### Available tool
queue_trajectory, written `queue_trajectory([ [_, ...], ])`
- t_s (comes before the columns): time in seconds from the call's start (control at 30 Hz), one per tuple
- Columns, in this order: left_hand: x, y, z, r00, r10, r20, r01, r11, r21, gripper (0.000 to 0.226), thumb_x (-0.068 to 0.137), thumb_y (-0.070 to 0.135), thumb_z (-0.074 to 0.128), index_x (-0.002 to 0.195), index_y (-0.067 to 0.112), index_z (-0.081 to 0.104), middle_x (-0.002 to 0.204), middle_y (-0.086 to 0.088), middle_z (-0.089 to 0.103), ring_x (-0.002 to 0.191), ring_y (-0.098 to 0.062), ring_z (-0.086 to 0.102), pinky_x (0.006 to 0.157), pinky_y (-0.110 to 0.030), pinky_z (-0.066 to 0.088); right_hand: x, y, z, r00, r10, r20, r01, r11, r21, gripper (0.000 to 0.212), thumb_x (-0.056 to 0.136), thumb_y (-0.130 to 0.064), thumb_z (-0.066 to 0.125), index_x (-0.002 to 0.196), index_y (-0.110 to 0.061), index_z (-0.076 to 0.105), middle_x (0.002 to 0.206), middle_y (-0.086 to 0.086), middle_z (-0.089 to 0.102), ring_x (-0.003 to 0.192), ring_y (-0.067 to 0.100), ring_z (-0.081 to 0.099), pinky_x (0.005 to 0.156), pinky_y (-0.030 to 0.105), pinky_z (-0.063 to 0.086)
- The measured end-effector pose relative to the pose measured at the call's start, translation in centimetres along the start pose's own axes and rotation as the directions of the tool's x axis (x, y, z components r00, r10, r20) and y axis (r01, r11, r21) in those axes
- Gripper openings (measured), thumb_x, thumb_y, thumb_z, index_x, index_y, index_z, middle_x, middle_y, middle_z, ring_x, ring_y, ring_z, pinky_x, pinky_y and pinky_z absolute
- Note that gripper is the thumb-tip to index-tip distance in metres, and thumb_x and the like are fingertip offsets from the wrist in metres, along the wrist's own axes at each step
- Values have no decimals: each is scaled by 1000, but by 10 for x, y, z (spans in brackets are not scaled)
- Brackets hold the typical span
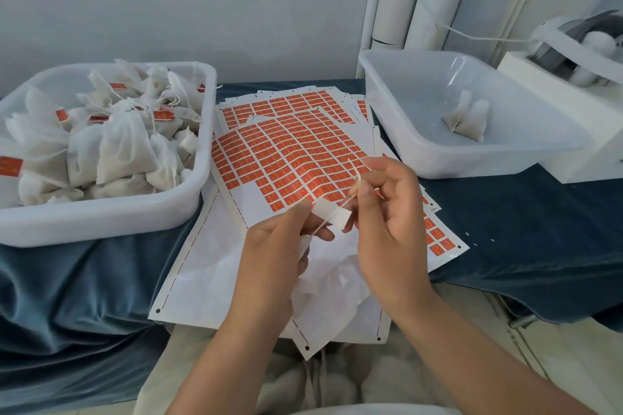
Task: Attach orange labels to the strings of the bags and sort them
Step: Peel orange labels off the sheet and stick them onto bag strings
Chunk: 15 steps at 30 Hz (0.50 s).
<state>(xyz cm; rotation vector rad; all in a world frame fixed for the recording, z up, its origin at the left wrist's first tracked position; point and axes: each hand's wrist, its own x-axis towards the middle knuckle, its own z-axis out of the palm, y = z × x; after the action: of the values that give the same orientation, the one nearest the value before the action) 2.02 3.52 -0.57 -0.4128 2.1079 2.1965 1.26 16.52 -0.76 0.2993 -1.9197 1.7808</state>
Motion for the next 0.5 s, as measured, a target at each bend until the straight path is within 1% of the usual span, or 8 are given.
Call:
queue_trajectory([
  [0.1, 2, 1, -1, 993, -92, 75, 102, 983, -150, 46, 101, 40, 58, 64, 17, 75, 57, 0, 48, 48, -12, 36, 51, -27, 36, 1, 2, -1, 1000, -2, -1, 2, 1000, -3, 41, 111, -19, 50, 120, -59, 52, 105, -13, 68, 94, 21, 72, 75, 23, 60],
  [0.17, 3, 1, -3, 986, -111, 128, 135, 971, -197, 40, 96, 37, 63, 63, 16, 74, 58, -3, 45, 45, -11, 34, 49, -26, 35, 1, 4, -2, 1000, 9, 0, -9, 1000, 2, 36, 110, -17, 50, 123, -50, 54, 103, -13, 67, 93, 19, 71, 76, 23, 59],
  [0.23, 4, 1, -6, 975, -122, 185, 161, 963, -217, 29, 83, 37, 68, 64, 15, 74, 59, -3, 43, 44, -10, 33, 45, -23, 35, 1, 6, -2, 1000, 14, 6, -14, 1000, 2, 30, 110, -16, 50, 125, -42, 54, 102, -13, 67, 92, 18, 71, 76, 22, 59],
  [0.3, 5, 1, -8, 963, -130, 237, 181, 961, -209, 23, 73, 37, 70, 64, 16, 74, 61, -4, 43, 44, -9, 33, 44, -21, 36, 2, 7, -2, 1000, 12, 15, -11, 1000, -8, 28, 110, -16, 51, 124, -39, 54, 101, -12, 67, 92, 20, 70, 78, 22, 59],
  [0.33, 6, 0, -9, 956, -136, 259, 190, 962, -197, 22, 73, 37, 71, 65, 16, 74, 63, -4, 44, 45, -9, 33, 45, -21, 37, 2, 7, -2, 1000, 9, 21, -9, 1000, -10, 27, 110, -15, 51, 124, -38, 55, 101, -10, 67, 91, 21, 69, 79, 23, 59],
  [0.4, 7, -1, -11, 944, -140, 298, 198, 964, -177, 23, 81, 36, 75, 67, 17, 74, 69, -5, 46, 46, -9, 35, 46, -21, 38, 3, 7, -2, 999, 3, 34, -3, 1000, -17, 28, 110, -15, 52, 123, -39, 55, 100, -9, 66, 91, 22, 68, 82, 25, 58],
  [0.47, 7, -2, -12, 941, -135, 310, 189, 970, -151, 29, 94, 33, 74, 70, 16, 74, 74, -9, 47, 49, -9, 35, 48, -22, 37, 3, 7, -3, 999, 1, 46, 0, 1000, -31, 32, 110, -16, 52, 120, -46, 55, 100, -10, 66, 91, 22, 67, 83, 25, 58],
  [0.5, 7, -2, -12, 942, -131, 309, 179, 975, -134, 30, 94, 35, 74, 72, 16, 75, 77, -11, 45, 50, -10, 34, 49, -23, 37, 4, 6, -4, 999, 2, 52, 0, 999, -37, 35, 109, -17, 53, 118, -50, 55, 100, -11, 66, 91, 22, 68, 83, 24, 58],
])
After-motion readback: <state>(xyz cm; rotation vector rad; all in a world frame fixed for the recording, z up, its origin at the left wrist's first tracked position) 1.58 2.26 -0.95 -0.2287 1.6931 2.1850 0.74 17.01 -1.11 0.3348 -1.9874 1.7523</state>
